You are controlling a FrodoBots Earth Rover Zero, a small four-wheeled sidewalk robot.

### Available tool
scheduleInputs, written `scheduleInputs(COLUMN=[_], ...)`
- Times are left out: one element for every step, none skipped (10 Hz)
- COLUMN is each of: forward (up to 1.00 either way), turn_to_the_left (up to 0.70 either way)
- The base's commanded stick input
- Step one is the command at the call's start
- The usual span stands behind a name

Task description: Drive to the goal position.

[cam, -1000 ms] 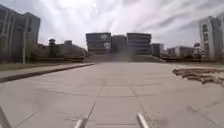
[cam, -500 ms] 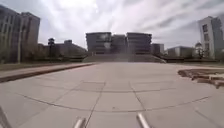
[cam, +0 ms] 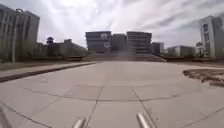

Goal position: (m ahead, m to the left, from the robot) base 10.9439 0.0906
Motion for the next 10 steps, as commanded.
scheduleInputs(forward=[1.0, 1.0, 1.0, 1.0, 1.0, 1.0, 1.0, 1.0, 1.0, 1.0], turn_to_the_left=[0.0, 0.0, 0.0, 0.0, 0.0, 0.0, 0.0, 0.0, 0.0, 0.0])
